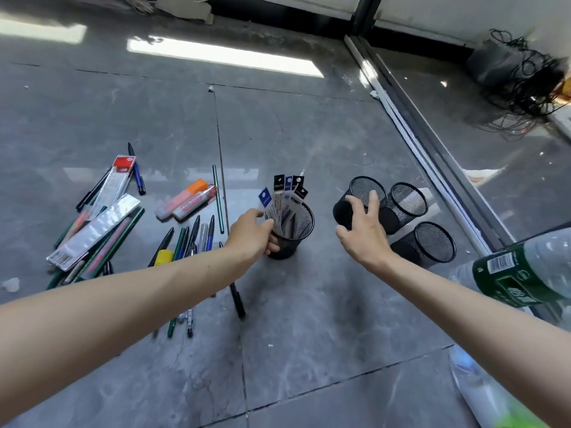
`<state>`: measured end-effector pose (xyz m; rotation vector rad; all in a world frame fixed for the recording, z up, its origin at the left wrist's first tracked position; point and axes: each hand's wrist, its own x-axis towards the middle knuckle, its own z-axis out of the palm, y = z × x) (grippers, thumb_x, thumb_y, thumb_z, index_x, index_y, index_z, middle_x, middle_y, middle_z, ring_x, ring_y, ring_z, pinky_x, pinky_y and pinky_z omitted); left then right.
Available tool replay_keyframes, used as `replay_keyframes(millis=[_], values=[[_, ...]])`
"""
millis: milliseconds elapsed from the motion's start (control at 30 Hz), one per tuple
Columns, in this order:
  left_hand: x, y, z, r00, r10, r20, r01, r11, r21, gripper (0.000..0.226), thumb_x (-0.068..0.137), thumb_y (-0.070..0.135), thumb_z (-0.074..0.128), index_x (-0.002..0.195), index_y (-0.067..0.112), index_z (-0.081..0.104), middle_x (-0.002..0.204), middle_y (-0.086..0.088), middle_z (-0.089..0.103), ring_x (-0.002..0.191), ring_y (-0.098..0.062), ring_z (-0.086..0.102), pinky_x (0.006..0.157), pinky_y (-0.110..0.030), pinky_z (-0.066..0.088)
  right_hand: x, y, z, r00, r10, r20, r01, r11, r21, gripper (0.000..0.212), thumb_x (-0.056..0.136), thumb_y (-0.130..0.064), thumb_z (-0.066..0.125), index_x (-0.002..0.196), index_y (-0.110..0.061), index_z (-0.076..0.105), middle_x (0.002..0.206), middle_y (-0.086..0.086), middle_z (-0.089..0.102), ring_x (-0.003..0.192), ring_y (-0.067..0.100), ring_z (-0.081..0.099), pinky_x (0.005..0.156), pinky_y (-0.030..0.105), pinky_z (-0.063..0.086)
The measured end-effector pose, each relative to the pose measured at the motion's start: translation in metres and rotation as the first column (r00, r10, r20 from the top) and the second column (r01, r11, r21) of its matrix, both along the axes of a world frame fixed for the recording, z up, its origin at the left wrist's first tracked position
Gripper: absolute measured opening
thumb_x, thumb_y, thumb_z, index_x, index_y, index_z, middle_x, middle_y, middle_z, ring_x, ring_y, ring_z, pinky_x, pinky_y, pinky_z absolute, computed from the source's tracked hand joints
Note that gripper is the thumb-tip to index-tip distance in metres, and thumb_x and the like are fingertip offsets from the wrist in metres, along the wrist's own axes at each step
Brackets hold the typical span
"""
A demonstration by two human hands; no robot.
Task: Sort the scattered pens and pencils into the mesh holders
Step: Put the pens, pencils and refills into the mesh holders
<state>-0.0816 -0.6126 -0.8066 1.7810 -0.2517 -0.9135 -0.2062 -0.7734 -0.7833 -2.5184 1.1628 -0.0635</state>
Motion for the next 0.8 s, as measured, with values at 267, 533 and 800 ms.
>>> replay_keyframes(millis=[267,533,800], values=[[0.001,0.005,-0.012,0.998,-0.015,-0.069,0.02,0.997,0.068,0.044,0.1,0.022,0.037,0.143,0.014,0.028,0.091,-0.008,0.058,0.079,-0.02,0.06,0.066,-0.031,0.049,0.006,-0.022,-0.003,0.992,0.037,-0.124,-0.026,0.995,0.092,0.059,0.087,-0.022,0.056,0.142,-0.013,0.037,0.153,0.01,0.012,0.131,0.033,0.037,0.102,0.032,0.033],[0.014,0.037,-0.009,0.973,-0.218,-0.082,0.23,0.954,0.19,0.029,0.101,0.026,0.034,0.125,0.01,0.039,0.08,-0.011,0.052,0.066,-0.022,0.051,0.049,-0.024,0.037,0.006,-0.013,-0.001,0.951,0.021,-0.309,-0.006,0.999,0.049,0.034,0.088,-0.016,0.051,0.115,0.004,0.056,0.133,0.018,0.03,0.113,0.038,0.048,0.099,0.038,0.041],[0.027,0.071,-0.001,0.893,-0.448,0.037,0.409,0.843,0.348,0.037,0.102,0.036,0.029,0.114,0.005,0.044,0.087,-0.014,0.06,0.071,-0.022,0.061,0.053,-0.026,0.04,-0.021,0.056,0.003,0.936,0.122,-0.329,-0.17,0.978,-0.122,0.023,0.089,-0.016,0.044,0.095,0.0,0.059,0.106,0.013,0.044,0.098,0.038,0.055,0.077,0.04,0.044]])
